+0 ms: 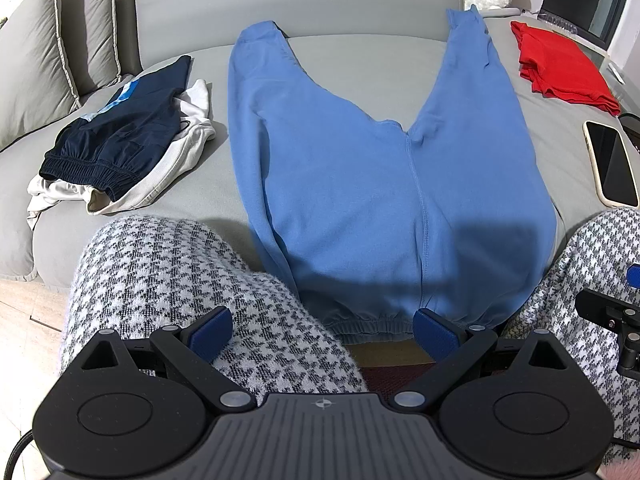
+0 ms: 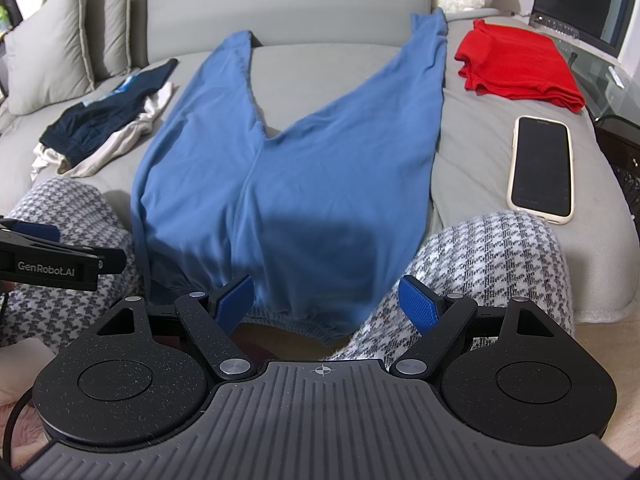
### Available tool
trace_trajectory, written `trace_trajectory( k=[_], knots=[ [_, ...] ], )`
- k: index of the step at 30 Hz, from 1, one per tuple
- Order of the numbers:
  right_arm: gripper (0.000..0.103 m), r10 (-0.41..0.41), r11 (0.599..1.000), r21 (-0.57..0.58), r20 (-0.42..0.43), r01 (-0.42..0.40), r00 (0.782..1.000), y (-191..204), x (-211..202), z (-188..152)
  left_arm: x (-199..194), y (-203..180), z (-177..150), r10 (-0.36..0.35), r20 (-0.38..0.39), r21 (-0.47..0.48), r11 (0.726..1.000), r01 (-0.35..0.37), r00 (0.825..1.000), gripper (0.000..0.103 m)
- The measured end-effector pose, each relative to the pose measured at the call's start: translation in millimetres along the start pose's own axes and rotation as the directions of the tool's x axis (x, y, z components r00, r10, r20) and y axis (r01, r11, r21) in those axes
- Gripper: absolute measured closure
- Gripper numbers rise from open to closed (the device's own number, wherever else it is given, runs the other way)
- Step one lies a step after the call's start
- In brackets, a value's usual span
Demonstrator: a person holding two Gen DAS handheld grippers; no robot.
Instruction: Fold clothes
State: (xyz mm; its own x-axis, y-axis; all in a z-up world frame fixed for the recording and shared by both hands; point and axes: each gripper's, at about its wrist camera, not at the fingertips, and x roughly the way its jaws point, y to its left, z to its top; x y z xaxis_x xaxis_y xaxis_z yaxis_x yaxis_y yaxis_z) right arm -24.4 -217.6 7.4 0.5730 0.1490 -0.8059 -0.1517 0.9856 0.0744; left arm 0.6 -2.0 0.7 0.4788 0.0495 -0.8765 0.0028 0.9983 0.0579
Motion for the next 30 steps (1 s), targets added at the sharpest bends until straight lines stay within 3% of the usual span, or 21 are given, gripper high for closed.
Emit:
trace_trajectory(
  k=[30],
  knots=[
    [0.019,-0.001,1.0,-0.004,-0.005,0.001,1.0,1.1,-0.4,0.6,-0.7,0.2,-0.1,-0.002,0.0,-0.001,1.0,0.002,1.0,0.004]
  ],
)
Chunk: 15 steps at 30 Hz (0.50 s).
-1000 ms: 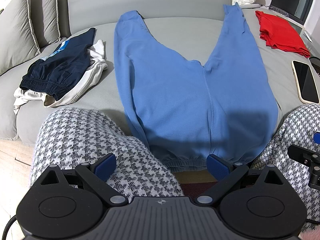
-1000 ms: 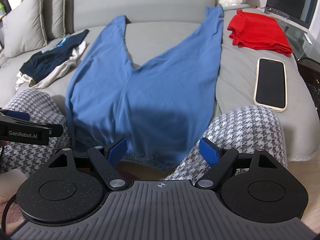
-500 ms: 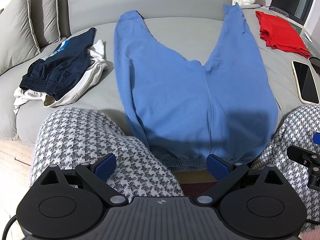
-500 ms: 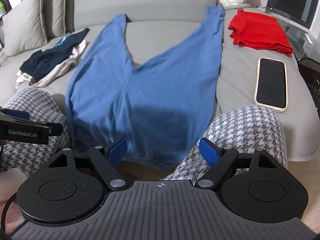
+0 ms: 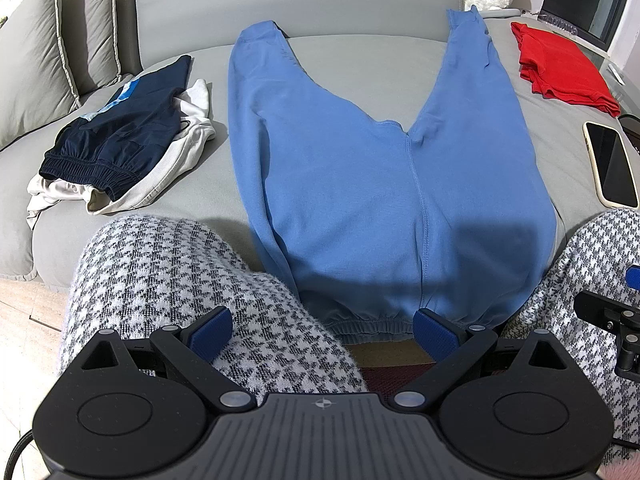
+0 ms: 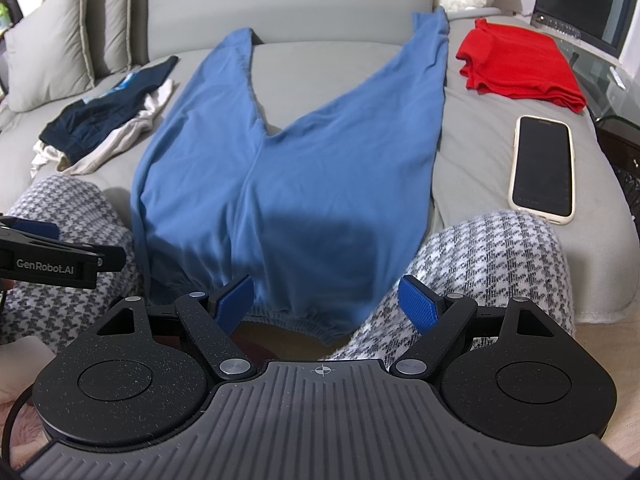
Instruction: Fold clothes
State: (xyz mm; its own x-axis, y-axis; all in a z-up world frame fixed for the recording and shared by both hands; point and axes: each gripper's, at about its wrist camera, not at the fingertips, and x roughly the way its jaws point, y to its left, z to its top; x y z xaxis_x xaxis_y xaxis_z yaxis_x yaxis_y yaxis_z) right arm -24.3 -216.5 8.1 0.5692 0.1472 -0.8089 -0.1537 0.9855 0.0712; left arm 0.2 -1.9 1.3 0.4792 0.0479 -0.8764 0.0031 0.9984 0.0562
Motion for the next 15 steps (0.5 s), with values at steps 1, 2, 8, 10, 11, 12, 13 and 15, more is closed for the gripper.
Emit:
trace_trajectory(
  k=[1,2,8,10,11,12,13,15],
  knots=[
    [0.019,0.0,1.0,0.0,0.0,0.0,1.0,0.1,0.0,-0.1,-0.1,0.0,0.0,0.0,0.0,0.0,1.0,0.0,1.0,0.004],
    [0.019,0.0,1.0,0.0,0.0,0.0,1.0,0.1,0.0,-0.1,-0.1,0.1,0.0,0.0,0.0,0.0,1.0,0.0,1.0,0.004],
    [0.019,0.0,1.0,0.0,0.001,0.0,1.0,0.0,0.6,-0.3,-0.1,0.1,0.1,0.001,0.0,0.002,1.0,-0.001,1.0,0.004],
    [0.019,0.0,1.0,-0.001,0.001,0.0,1.0,0.0,0.3,-0.3,-0.1,-0.9,0.5,0.004,0.0,0.009,1.0,-0.004,1.0,0.004],
    [0.019,0.0,1.0,-0.001,0.002,0.0,1.0,0.0,0.3,-0.3,0.1,-2.4,1.2,0.008,-0.002,0.018,1.0,-0.008,1.0,0.004],
    [0.019,0.001,1.0,0.0,0.001,-0.001,1.0,-0.2,0.2,-0.1,0.3,-4.7,2.3,0.014,-0.004,0.032,0.999,-0.014,1.0,0.004],
    [0.019,0.002,1.0,0.0,-0.001,-0.002,1.0,-0.3,0.5,0.3,0.5,-7.1,3.4,0.02,-0.006,0.046,0.999,-0.019,1.0,0.004],
    [0.019,0.007,1.0,-0.001,-0.005,-0.007,1.0,-0.6,0.4,1.9,1.2,-12.8,6.7,0.03,-0.006,0.079,0.996,-0.03,1.0,0.004]
  ],
)
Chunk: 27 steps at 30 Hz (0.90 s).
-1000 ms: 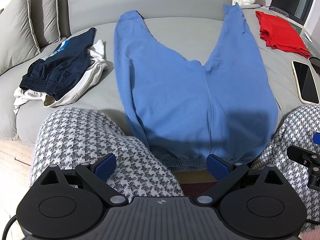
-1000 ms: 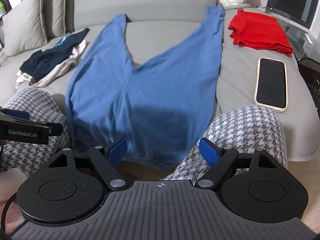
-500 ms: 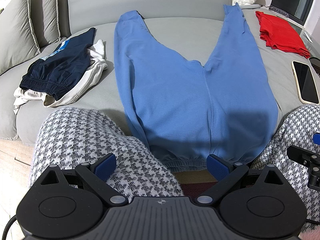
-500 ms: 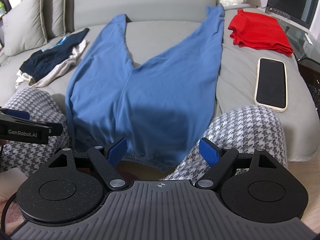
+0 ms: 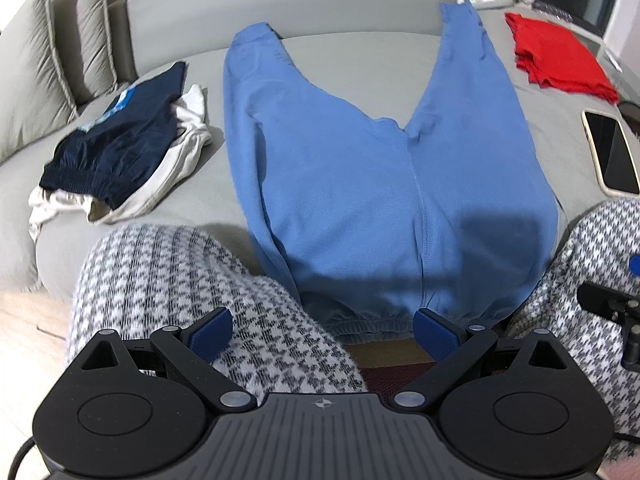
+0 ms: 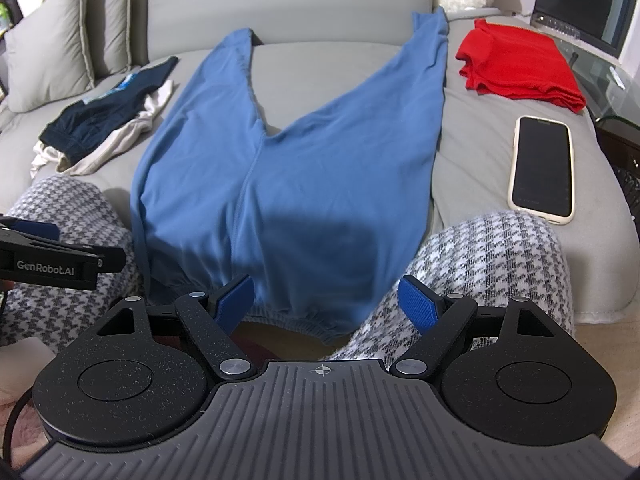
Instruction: Fold clothes
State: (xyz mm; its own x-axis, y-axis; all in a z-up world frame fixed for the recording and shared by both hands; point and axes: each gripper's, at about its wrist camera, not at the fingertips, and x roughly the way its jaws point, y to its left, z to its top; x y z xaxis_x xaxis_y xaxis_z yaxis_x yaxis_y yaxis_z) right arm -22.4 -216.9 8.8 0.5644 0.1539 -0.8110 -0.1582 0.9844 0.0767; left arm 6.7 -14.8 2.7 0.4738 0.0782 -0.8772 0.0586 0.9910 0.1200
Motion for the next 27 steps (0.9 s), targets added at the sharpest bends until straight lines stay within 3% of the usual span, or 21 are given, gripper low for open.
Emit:
trace_trajectory(
  k=[7,13,17,20,27],
  knots=[
    [0.019,0.029,1.0,0.009,-0.013,-0.029,0.999,-6.2,2.5,7.0,-1.9,-15.3,19.1,-0.006,0.028,0.093,0.996,0.004,1.0,0.005],
    [0.019,0.052,0.998,0.023,-0.024,-0.051,0.998,-27.6,6.9,18.1,-1.6,-44.1,45.0,-0.071,0.041,0.165,0.984,0.063,0.997,0.006],
    [0.019,0.023,0.999,0.029,-0.004,-0.023,1.0,-51.6,6.6,30.2,7.2,-73.4,57.3,-0.132,0.025,0.176,0.976,0.125,0.991,0.013],
    [0.019,0.014,0.999,0.042,0.018,-0.015,1.0,-74.5,5.6,41.4,14.9,-87.4,60.0,-0.167,-0.005,0.172,0.971,0.165,0.986,0.012],
    [0.018,-0.049,0.998,-0.026,0.081,0.052,0.996,-92.1,13.4,58.6,28.6,-110.7,58.2,-0.168,-0.044,0.18,0.968,0.173,0.985,0.01]
  ],
)
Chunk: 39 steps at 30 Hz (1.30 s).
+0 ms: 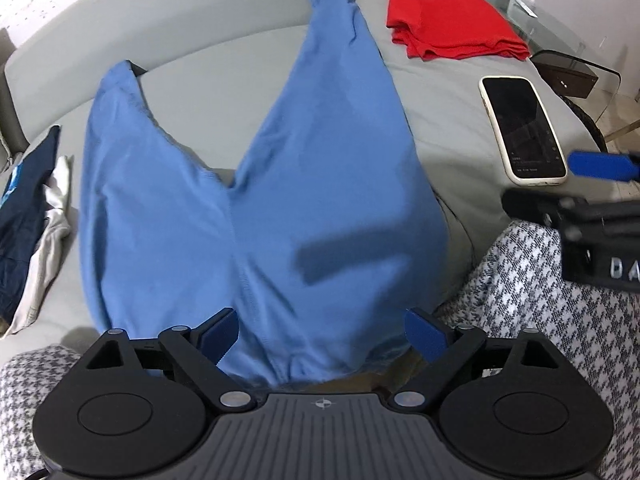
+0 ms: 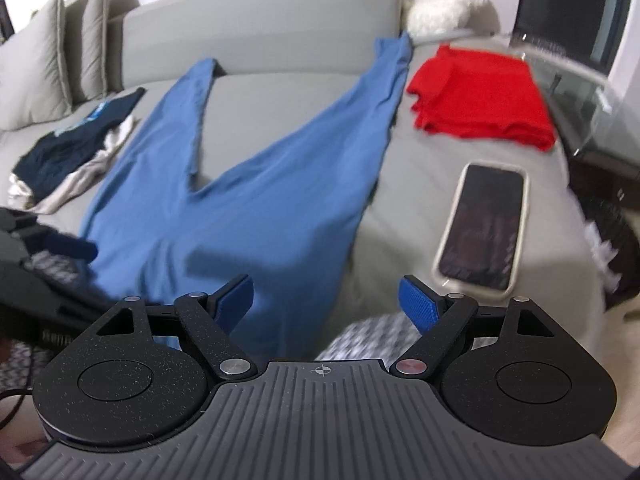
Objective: Fold clothes
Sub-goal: 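Move both grippers toward the cuffs of the blue sweatpants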
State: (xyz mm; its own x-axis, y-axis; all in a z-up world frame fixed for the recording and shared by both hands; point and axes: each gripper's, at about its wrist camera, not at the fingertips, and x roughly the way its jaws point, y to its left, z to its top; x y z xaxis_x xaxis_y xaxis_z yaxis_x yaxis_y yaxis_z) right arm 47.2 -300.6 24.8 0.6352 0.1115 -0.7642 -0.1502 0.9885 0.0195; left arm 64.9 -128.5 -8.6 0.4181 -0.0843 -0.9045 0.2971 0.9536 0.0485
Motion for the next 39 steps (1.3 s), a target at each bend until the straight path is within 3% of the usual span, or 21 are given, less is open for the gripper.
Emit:
trace_trajectory(
  k=[5,8,12,16,20,24,26,29,33,35,37,39],
  knots=[
    [0.018,0.002,0.997,0.075,0.028,-0.004,1.0,-16.8,8.9,4.0,4.4,-9.5,6.7,0.011,0.033,0.024,1.0,-0.012,0.999,0.01],
    [0.018,0.051,0.994,0.092,0.007,-0.052,0.999,-24.8,15.7,4.8,4.8,-14.3,23.7,0.006,0.07,0.09,0.996,-0.012,0.998,0.012],
    [0.018,0.095,0.992,0.08,0.021,-0.097,0.995,-37.1,14.5,9.1,-2.0,-8.1,48.4,0.014,0.136,0.03,0.999,-0.019,0.991,0.012],
    [0.018,0.146,0.985,0.091,-0.005,-0.145,0.989,-48.3,12.4,13.1,15.3,-22.0,65.5,-0.008,0.145,0.002,1.0,0.007,0.989,0.013],
    [0.021,0.182,0.98,0.091,-0.034,-0.178,0.983,-57.7,10.0,19.6,44.2,-43.0,52.0,-0.013,0.087,0.01,1.0,0.012,0.996,0.024],
    [0.021,0.18,0.979,0.105,-0.046,-0.175,0.983,-70.7,9.1,25.6,64.9,-59.5,24.4,0.009,-0.051,0.037,0.999,-0.007,0.999,0.026],
    [0.02,0.162,0.983,0.095,-0.046,-0.157,0.986,-74.7,10.9,26.5,70.9,-60.2,3.6,-0.006,-0.152,0.024,1.0,0.009,0.988,0.028],
    [0.02,0.143,0.987,0.079,-0.059,-0.138,0.988,-75.8,23.4,25.2,74.1,-56.1,-16.3,-0.055,-0.217,-0.069,0.997,0.041,0.975,0.03],
    [0.02,0.194,0.978,0.092,-0.106,-0.184,0.975,-71.0,54.9,22.7,71.4,-58.1,-15.2,-0.06,-0.125,-0.108,0.993,0.047,0.99,0.03],
    [0.022,0.233,0.97,0.105,-0.135,-0.22,0.963,-67.5,72.5,22.0,66.4,-69.9,-10.0,-0.055,-0.004,-0.068,0.996,0.055,0.998,0.032],
    [0.027,0.287,0.954,0.131,-0.155,-0.268,0.945,-69.8,87.5,22.7,70.2,-80.1,-8.8,-0.072,0.043,-0.039,0.997,0.074,0.996,0.036],
    [0.035,0.32,0.94,0.175,-0.168,-0.291,0.932,-75.7,100.8,25.5,77.2,-90.1,-8.3,-0.058,0.074,-0.009,0.998,0.058,0.996,0.049]
  ],
)
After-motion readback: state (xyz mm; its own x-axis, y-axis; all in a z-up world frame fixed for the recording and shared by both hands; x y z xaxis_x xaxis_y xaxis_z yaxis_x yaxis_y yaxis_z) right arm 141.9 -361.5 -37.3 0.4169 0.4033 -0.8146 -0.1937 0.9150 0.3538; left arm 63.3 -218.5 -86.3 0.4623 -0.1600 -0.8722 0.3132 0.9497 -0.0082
